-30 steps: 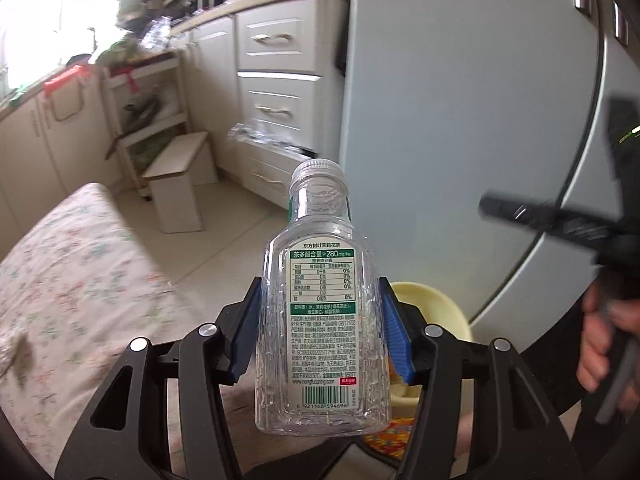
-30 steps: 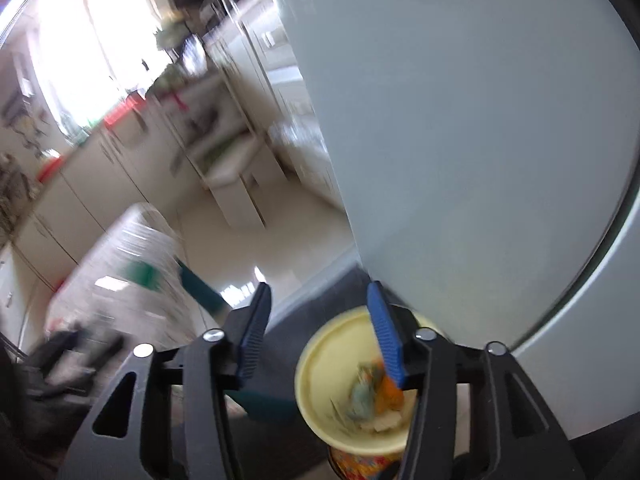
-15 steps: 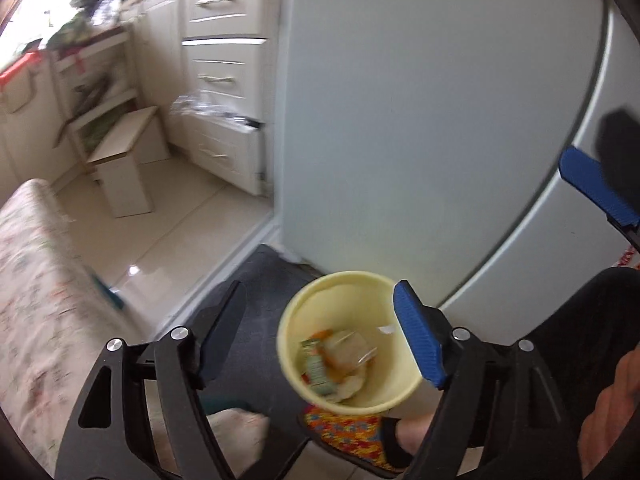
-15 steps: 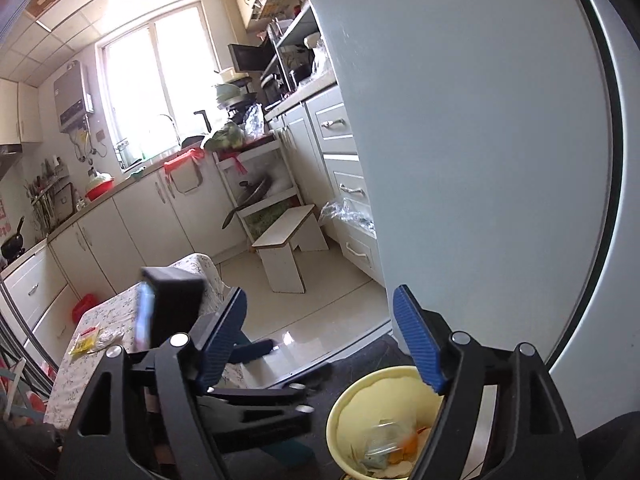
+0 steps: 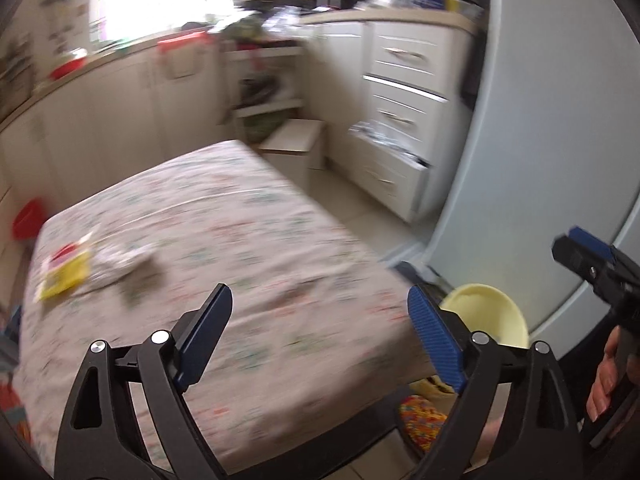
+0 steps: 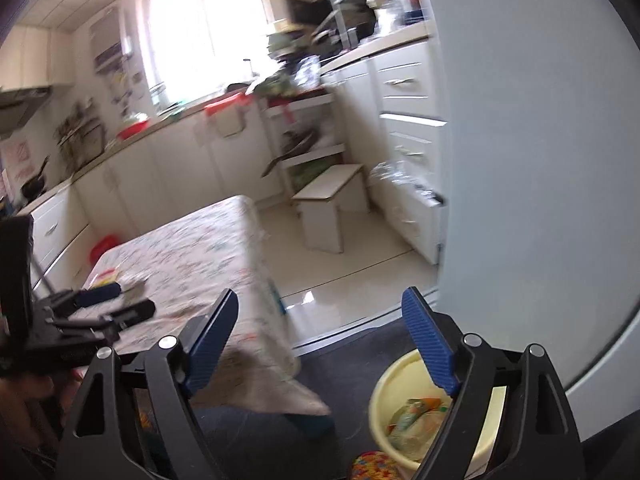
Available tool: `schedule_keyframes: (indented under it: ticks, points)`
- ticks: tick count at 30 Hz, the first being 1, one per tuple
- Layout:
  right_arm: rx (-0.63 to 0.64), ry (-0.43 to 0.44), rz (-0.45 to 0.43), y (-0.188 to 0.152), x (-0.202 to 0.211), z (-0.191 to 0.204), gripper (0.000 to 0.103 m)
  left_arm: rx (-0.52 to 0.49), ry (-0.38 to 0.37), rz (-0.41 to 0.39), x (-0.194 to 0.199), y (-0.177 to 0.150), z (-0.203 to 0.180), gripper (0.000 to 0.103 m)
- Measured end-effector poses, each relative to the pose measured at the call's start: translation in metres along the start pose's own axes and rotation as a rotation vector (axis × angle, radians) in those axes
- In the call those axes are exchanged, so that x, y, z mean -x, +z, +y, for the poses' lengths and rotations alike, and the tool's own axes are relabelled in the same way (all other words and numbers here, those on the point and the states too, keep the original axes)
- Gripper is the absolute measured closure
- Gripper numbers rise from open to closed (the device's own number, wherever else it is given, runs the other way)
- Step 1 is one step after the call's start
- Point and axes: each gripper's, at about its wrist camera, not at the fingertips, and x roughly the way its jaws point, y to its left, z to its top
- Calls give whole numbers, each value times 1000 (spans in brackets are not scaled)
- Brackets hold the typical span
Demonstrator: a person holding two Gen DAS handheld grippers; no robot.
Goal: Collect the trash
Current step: 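Move both open grippers back to the table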
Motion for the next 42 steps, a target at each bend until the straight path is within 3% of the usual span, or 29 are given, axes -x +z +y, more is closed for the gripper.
schedule_keyframes:
  ticks: [6, 11, 18, 31, 42]
  points:
    - [100, 82, 4, -3, -16, 55, 20, 181, 108, -24, 29, -13, 74, 17]
    - [182, 123, 9, -8, -27, 98, 19, 223, 184, -79, 60, -20, 105, 14]
    - [314, 147, 10, -22, -34, 150, 17, 264, 224, -116, 88, -26, 134, 12]
    - [392, 165, 41, -38, -44, 194, 16, 369, 248, -116, 109, -37, 173, 9]
    - [384, 168, 59, -37, -63, 199, 14, 333, 263, -90, 97, -29, 178, 8]
